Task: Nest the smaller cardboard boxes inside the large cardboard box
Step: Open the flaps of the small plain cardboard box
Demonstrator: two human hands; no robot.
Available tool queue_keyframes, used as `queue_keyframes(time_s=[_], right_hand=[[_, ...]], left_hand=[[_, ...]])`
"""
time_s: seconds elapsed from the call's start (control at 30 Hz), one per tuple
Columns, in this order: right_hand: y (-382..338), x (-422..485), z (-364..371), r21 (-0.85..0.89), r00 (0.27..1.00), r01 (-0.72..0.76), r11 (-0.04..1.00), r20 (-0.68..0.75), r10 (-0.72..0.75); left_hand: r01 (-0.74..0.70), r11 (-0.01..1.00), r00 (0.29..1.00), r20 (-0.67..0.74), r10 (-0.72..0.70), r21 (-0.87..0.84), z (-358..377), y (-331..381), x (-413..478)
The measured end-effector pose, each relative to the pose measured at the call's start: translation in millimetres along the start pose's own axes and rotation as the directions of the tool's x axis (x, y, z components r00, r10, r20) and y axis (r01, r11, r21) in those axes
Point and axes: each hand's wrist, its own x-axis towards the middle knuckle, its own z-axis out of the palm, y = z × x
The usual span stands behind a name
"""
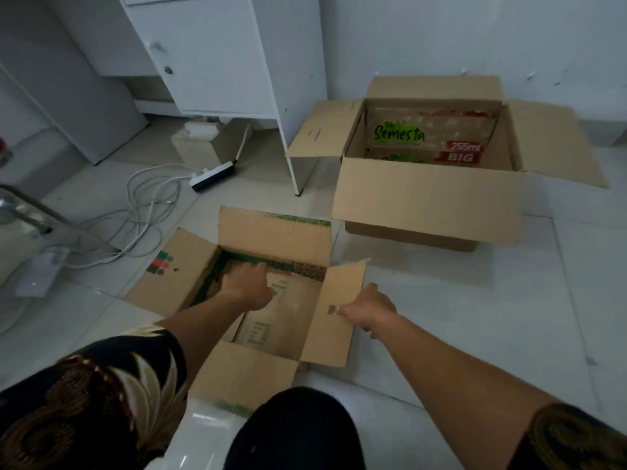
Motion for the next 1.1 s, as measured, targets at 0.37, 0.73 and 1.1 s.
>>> queue_keyframes(time_s=[0.37,0.73,1.1], right_hand=[[34.0,24.7,22.0,0.091,0.982,0.025,0.996,-0.188,-0.007],[62.0,5.5,-0.9,-0.018,0.892,0.054,0.998,-0.448,-0.057],[9.9,-24.2,33.0,-0.234,0.843,0.239,0.942,-0.431,-0.321]], left_hand=[[0.288,0.956,0.950,-0.137,-0.280,0.045,47.7,-84.4,10.7],[0.471,0.780,0.863,0.032,-0.504,-0.411,62.5,-161.1,21.0],[0.190,0.939,0.908,-0.311,-0.279,-0.287,32.1,-149.1,3.1]])
